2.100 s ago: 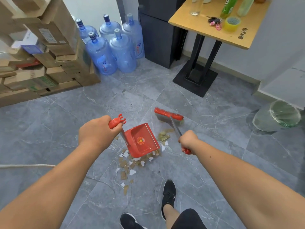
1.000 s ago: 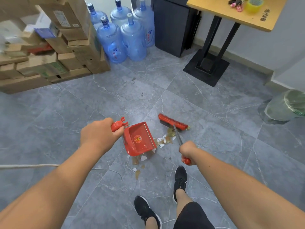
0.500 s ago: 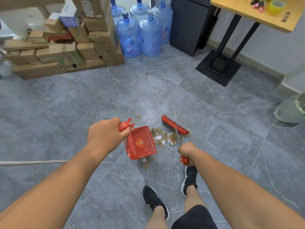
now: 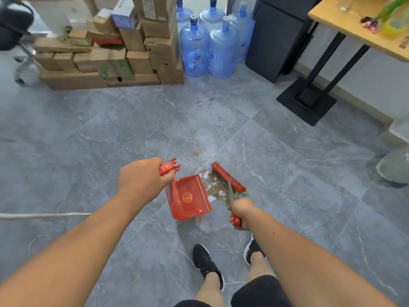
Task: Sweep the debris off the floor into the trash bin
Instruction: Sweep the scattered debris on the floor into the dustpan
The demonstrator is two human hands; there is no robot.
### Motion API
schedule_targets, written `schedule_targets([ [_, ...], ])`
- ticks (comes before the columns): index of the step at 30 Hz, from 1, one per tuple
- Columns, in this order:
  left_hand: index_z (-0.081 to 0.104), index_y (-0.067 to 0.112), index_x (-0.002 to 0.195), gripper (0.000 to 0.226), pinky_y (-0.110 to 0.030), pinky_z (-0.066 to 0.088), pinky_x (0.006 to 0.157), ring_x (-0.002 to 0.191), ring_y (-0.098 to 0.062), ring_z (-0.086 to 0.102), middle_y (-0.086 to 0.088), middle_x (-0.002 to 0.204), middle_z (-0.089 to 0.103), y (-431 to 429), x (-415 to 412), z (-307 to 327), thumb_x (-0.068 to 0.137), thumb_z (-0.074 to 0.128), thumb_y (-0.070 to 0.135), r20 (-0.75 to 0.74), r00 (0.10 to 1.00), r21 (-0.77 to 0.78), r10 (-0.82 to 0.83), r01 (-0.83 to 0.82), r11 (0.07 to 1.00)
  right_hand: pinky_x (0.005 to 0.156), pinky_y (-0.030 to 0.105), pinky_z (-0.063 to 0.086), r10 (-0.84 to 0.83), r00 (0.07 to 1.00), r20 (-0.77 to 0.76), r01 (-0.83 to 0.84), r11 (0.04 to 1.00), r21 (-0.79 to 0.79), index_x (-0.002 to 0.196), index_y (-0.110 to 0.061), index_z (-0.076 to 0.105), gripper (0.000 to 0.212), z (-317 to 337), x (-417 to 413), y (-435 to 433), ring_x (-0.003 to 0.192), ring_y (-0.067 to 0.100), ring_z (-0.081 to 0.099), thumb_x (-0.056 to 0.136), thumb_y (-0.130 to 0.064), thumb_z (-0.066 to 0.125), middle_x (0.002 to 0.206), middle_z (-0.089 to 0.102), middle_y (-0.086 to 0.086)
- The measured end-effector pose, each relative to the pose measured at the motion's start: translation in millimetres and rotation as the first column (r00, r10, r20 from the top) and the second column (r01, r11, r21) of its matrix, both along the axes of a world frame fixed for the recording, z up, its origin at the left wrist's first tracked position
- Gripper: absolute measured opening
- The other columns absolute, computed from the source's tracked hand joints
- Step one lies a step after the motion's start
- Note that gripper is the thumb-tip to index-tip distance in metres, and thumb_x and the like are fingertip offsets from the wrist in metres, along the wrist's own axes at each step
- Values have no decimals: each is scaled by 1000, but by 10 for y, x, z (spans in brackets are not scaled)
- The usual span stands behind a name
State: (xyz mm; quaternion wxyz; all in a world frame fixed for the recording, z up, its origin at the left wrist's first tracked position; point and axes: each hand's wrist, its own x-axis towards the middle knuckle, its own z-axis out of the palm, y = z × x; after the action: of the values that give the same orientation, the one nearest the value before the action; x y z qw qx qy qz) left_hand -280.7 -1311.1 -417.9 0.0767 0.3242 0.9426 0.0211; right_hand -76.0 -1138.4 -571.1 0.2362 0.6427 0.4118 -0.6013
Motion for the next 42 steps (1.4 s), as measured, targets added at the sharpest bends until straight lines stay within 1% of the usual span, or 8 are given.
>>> schedule_targets([
  [5,35,22,59,56,-29,33,52,59,-24,48,8,54,41,-101,-3,11,87,56,65,-42,999,20,-17,18,1000,34,14,31,-84,995,-56,83,996,-18,89,-9,49,13,135,-3,-123,29,12,32,99,-5,42,57,39,6],
  [11,38,21,60,55,-29,35,53,60,-25,50,6,57,46,-62,4,85,87,55,65,-41,999,45,-7,8,999,35,14,30,-161,977,-137,169,984,53,92,-5,53,14,327,-74,-77,42,14,34,96,0,40,57,39,7],
  [18,39,20,62,55,-29,34,53,62,-28,53,3,61,51,141,40,163,88,52,66,-78,997,32,-6,8,999,33,14,29,-238,944,-227,255,966,45,86,-6,53,18,648,-227,172,39,13,38,96,1,41,55,40,6],
  [27,46,21,68,52,-30,35,55,64,-26,51,4,65,50,357,30,229,90,49,67,-49,997,66,63,-60,996,29,11,23,-385,866,-318,366,923,-122,73,-11,42,27,1065,-319,709,33,8,43,97,-2,44,47,35,1],
  [32,54,19,78,52,-30,35,54,71,-31,63,0,70,56,508,64,200,91,46,68,-57,993,67,99,-95,993,31,11,28,-439,833,-338,387,897,-213,85,-9,45,14,1160,-473,802,34,7,45,97,-5,44,65,38,3],
  [36,55,19,81,53,-32,43,58,77,-31,65,-5,80,66,583,43,158,93,43,68,-9,986,79,165,-163,983,28,13,32,-496,804,-328,412,862,-295,87,-6,47,14,1272,-581,822,31,8,45,100,-9,42,60,43,4],
  [39,54,19,80,52,-32,42,58,74,-29,62,-3,77,63,607,32,133,94,42,68,4,981,77,196,-195,978,27,13,32,-507,803,-313,409,851,-329,87,-6,46,16,1317,-635,868,29,9,45,101,-11,41,50,45,5],
  [42,52,19,78,50,-31,36,55,66,-26,53,1,71,54,601,13,114,95,43,66,15,975,74,222,-223,972,27,14,33,-473,822,-317,385,872,-303,90,-5,47,13,1330,-667,906,31,9,46,100,-10,42,56,45,5],
])
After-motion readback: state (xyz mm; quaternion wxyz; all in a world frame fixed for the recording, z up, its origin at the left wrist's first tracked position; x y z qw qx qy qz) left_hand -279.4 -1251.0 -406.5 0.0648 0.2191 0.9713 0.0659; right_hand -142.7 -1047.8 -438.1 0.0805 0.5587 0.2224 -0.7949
